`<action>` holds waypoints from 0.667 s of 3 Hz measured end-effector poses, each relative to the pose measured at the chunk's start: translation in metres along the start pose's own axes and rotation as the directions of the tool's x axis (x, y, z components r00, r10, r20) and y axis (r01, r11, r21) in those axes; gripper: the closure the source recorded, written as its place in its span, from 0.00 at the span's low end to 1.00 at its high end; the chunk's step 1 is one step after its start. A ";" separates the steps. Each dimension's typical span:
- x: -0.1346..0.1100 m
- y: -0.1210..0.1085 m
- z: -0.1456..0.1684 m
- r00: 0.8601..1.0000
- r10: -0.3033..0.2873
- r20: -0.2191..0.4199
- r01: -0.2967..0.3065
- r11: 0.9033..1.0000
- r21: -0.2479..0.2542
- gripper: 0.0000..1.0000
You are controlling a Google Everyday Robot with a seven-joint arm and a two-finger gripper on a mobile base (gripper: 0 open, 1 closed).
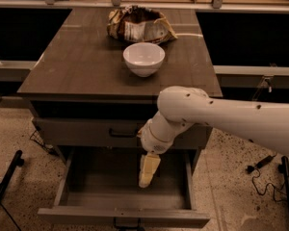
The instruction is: Place orange can into middle drawer
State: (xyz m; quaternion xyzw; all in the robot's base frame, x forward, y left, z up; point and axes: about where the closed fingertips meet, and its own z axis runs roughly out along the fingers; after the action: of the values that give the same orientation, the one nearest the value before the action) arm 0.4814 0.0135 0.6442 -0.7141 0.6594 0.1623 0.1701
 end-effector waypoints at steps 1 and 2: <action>-0.003 0.001 -0.002 1.000 -0.010 0.000 0.010 1.000 -0.006 0.00; 0.001 0.002 -0.003 1.000 -0.010 0.000 0.010 1.000 -0.006 0.00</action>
Offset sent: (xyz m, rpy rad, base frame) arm -0.0530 -0.0780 0.1072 -0.1474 0.0428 0.1845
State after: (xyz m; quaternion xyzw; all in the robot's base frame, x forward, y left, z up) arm 0.4797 0.0113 0.6463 -0.7179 0.6552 0.1635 0.1689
